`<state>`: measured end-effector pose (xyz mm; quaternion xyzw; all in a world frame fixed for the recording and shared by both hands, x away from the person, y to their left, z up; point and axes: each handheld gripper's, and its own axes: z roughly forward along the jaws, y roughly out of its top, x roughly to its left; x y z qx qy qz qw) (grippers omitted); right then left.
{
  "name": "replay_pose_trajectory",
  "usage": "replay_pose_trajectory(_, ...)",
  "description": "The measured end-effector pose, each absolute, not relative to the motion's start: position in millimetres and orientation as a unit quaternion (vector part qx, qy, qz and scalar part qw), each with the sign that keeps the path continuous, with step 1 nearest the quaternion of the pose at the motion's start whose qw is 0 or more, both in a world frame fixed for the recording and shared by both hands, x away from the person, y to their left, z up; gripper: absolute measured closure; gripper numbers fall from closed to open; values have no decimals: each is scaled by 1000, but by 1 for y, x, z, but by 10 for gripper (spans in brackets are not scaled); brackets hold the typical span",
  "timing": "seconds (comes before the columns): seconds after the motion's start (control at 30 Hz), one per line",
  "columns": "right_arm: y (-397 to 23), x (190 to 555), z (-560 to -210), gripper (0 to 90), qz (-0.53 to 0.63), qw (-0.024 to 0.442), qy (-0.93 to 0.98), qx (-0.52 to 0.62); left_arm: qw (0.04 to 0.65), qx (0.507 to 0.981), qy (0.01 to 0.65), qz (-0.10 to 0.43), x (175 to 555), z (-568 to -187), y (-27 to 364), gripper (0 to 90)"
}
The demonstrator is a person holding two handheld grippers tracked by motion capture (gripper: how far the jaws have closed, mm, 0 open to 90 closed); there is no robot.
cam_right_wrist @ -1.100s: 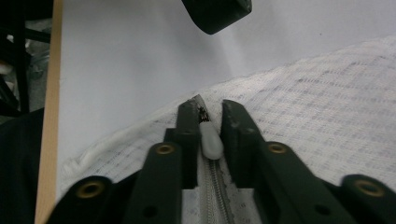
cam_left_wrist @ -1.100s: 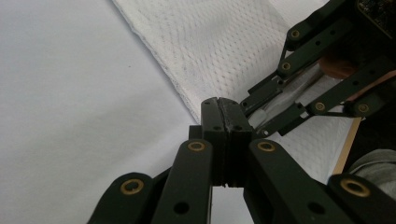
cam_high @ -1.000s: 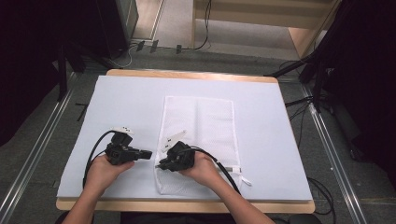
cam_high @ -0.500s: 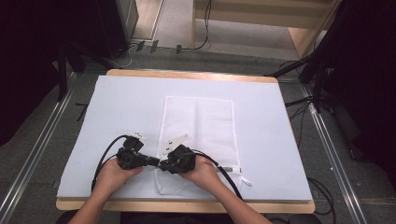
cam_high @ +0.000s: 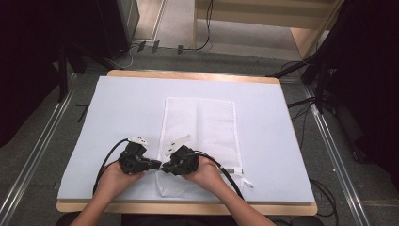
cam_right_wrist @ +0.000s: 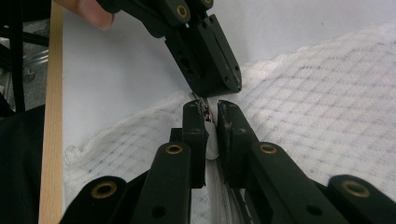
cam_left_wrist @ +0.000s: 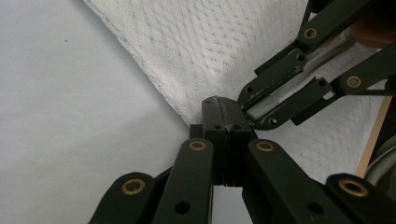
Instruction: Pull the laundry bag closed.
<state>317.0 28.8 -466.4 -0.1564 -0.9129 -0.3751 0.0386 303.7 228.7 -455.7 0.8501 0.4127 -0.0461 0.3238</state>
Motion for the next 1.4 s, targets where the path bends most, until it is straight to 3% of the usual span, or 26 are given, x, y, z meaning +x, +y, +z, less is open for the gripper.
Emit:
replay_pose_trajectory(0.07, 27, 318, -466, 888, -378, 40, -912, -155, 325, 850, 413, -46, 304, -456, 228, 900)
replay_pose_trajectory(0.33, 26, 320, -467, 884, -380, 50, -909, -163, 329, 845, 418, -52, 304, -457, 230, 900)
replay_pose_trajectory(0.6, 26, 329, -473, 786, -397, 102, -896, -169, 336, 836, 429, -70, 307, -458, 233, 900)
replay_pose_trajectory(0.67, 29, 325, -472, 838, -395, 83, -900, -167, 338, 835, 428, -70, 307, -459, 233, 900)
replay_pose_trajectory(0.83, 30, 321, -471, 864, -394, 59, -904, -156, 337, 837, 426, -65, 306, -458, 233, 900)
replay_pose_trajectory(1.4, 28, 320, -469, 871, -385, 54, -909, -152, 332, 841, 423, -63, 305, -458, 231, 900)
